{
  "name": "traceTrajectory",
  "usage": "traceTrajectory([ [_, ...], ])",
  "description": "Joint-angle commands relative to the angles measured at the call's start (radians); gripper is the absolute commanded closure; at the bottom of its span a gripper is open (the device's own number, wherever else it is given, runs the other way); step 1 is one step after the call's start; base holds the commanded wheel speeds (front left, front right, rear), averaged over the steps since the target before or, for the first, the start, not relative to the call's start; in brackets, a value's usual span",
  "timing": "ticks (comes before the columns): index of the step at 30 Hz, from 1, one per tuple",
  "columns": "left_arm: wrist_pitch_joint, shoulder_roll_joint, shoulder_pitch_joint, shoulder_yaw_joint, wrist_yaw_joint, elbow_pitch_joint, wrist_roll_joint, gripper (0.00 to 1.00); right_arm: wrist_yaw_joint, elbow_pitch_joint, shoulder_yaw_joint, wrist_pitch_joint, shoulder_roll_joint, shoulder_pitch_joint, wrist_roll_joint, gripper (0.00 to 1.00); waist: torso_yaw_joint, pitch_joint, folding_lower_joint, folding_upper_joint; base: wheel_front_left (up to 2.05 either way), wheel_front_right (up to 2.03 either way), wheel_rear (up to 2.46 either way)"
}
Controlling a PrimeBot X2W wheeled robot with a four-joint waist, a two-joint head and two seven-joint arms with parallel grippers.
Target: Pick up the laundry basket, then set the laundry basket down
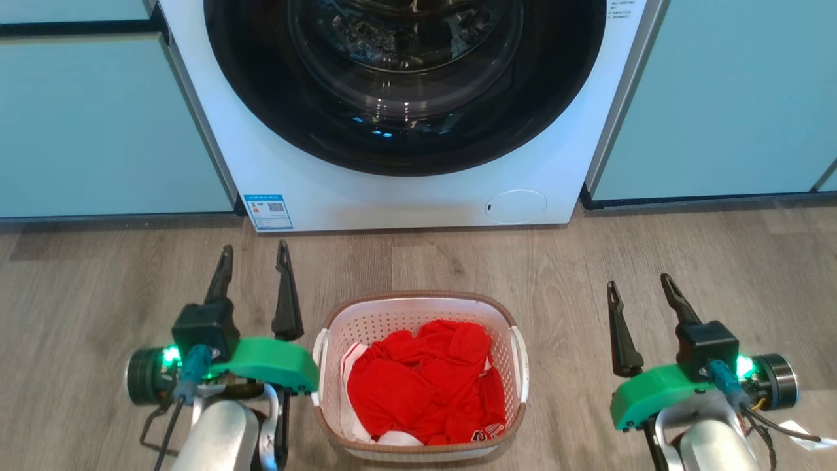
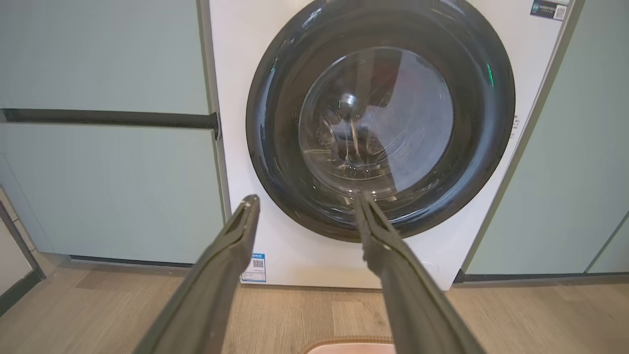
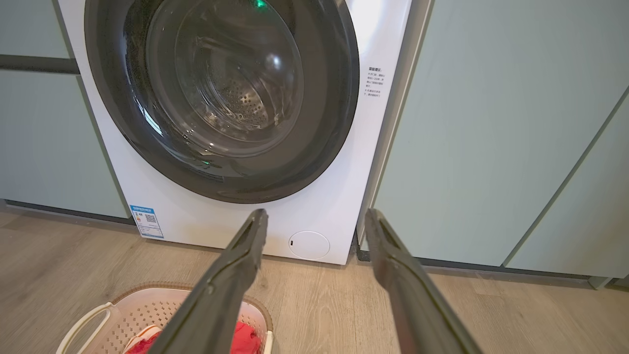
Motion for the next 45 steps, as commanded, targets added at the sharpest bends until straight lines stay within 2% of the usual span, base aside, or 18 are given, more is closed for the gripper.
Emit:
traceTrajectory([
  [1, -0.010, -0.002, -0.038, 0.045, 0.004, -0.043, -0.007, 0.00, 0.007, -0.021, 0.019, -0.013, -0.007, -0.042, 0.006, 0.00, 0.003, 0.001, 0.0000, 0.0000, 0.00, 0.00, 0.00],
  [5, -0.010, -0.002, -0.031, 0.054, -0.017, -0.012, -0.055, 0.00, 0.007, -0.013, 0.023, -0.013, -0.007, -0.048, 0.007, 0.00, 0.001, 0.000, 0.0000, 0.0000, 0.00, 0.00, 0.00],
  [14, -0.010, -0.002, -0.034, 0.034, -0.054, 0.065, -0.063, 0.00, 0.007, 0.002, 0.032, -0.013, -0.007, -0.051, 0.011, 0.00, -0.001, 0.004, 0.0000, 0.0000, 0.00, 0.00, 0.00],
  [20, -0.010, -0.003, -0.055, 0.030, -0.073, 0.117, -0.060, 0.00, 0.007, 0.031, 0.040, -0.013, -0.007, -0.074, 0.002, 0.00, -0.010, 0.048, 0.0000, 0.0000, 0.00, 0.00, 0.00],
  [28, -0.010, -0.003, -0.153, 0.036, -0.093, 0.210, -0.063, 0.00, 0.007, 0.094, 0.039, -0.013, -0.007, -0.173, 0.004, 0.00, -0.016, 0.212, 0.0000, 0.0000, 0.00, 0.00, 0.00],
  [34, -0.010, -0.003, -0.229, 0.056, -0.107, 0.299, -0.062, 0.00, 0.007, 0.178, 0.047, -0.013, -0.007, -0.263, 0.063, 0.00, -0.026, 0.330, 0.0000, 0.0000, 0.00, 0.00, 0.00],
  [39, -0.010, -0.003, -0.297, 0.063, -0.130, 0.407, -0.027, 0.00, 0.007, 0.294, 0.098, -0.013, -0.007, -0.338, 0.133, 0.00, -0.036, 0.419, 0.0000, 0.0000, 0.00, 0.00, 0.00],
  [45, -0.010, 0.002, -0.413, 0.066, -0.183, 0.597, 0.027, 0.00, 0.007, 0.485, 0.190, -0.013, -0.007, -0.473, 0.257, 0.00, -0.061, 0.525, 0.0000, 0.0000, 0.00, 0.00, 0.00],
])
